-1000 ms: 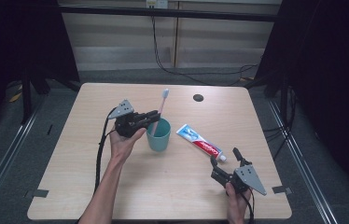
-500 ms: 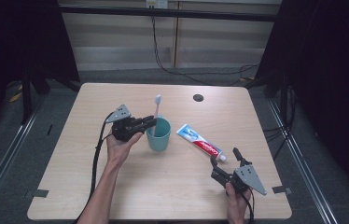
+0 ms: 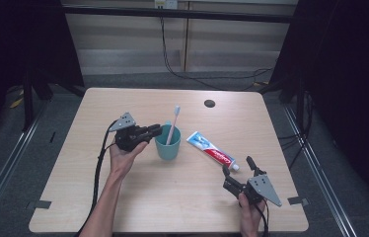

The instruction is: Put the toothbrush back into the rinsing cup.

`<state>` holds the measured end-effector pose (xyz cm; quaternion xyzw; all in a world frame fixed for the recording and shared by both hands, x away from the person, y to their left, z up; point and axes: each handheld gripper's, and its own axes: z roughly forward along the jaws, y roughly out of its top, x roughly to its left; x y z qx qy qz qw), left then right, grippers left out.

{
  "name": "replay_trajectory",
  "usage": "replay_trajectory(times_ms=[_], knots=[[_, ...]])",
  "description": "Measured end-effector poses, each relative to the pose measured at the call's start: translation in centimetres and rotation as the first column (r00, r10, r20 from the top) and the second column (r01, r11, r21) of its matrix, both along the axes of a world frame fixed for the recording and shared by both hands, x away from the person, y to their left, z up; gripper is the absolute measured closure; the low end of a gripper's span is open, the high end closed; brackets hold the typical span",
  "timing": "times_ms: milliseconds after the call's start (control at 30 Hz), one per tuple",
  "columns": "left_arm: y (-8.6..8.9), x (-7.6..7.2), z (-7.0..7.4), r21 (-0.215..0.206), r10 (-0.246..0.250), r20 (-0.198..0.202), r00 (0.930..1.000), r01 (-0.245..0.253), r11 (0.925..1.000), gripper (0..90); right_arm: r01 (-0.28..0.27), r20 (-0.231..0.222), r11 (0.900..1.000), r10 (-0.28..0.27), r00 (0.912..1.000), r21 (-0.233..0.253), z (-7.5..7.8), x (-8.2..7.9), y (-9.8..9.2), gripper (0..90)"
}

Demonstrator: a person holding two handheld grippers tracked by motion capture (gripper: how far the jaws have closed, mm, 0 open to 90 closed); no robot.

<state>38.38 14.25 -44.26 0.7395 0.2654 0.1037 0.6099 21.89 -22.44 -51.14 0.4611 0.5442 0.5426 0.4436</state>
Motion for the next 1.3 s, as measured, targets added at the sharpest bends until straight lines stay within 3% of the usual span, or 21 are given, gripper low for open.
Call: replay_trajectory(times_ms=[233, 300, 600, 767, 1000, 1033, 1100, 1200, 1300], knots=[[0.1, -0.5, 0.3, -0.017, -0.009, -0.012, 0.9999, 0.008, 0.9998, 63.1, 0.001, 0.0, 1.0, -0.001, 1.0, 0.0, 0.0, 0.0, 0.0, 14.8], [-0.1, -0.8, 0.6, -0.015, -0.01, 0.001, 0.9999, 0.01, 0.9998, 58.7, 0.002, 0.001, 1.0, -0.002, 1.0, 0.0, 0.0, 0.0, 0.0, 14.8], [0.5, -1.6, 1.0, 0.013, 0.024, 0.028, 0.9993, -0.025, 0.9996, 32.6, 0.001, 0.002, 1.0, -0.001, 1.0, 0.0, 0.0, 0.0, 0.0, 14.8], [1.3, -2.2, 0.9, 0.0, 0.038, 0.015, 0.9992, -0.038, 0.9993, 22.0, 0.002, 0.002, 1.0, -0.002, 1.0, 0.0, 0.0, 0.0, 0.0, 14.8], [1.9, -3.1, 0.8, 0.03, 0.052, 0.043, 0.9977, -0.053, 0.9981, 15.7, 0.007, 0.0, 1.0, -0.007, 1.0, 0.0, 0.0, 0.0, 0.0, 14.4], [2.1, -3.3, 0.5, 0.033, 0.036, 0.041, 0.9985, -0.038, 0.9987, 15.7, 0.009, 0.0, 1.0, -0.009, 1.0, 0.001, 0.0, 0.0, 0.0, 14.3], [2.3, -3.6, 0.0, 0.051, 0.057, 0.051, 0.9971, -0.06, 0.9969, 15.7, 0.01, -0.001, 1.0, -0.01, 1.0, 0.002, 0.0, 0.0, 0.0, 14.3], [2.9, -4.2, -0.5, 0.025, 0.059, 0.04, 0.9974, -0.06, 0.9979, 15.7, 0.01, -0.002, 1.0, -0.01, 1.0, 0.002, 0.0, 0.0, 0.0, 14.3], [3.3, -4.8, -1.2, 0.043, 0.083, 0.049, 0.9953, -0.085, 0.9954, 15.6, 0.009, -0.002, 1.0, -0.009, 1.0, -0.001, 0.0, 0.0, 0.0, 14.3]])
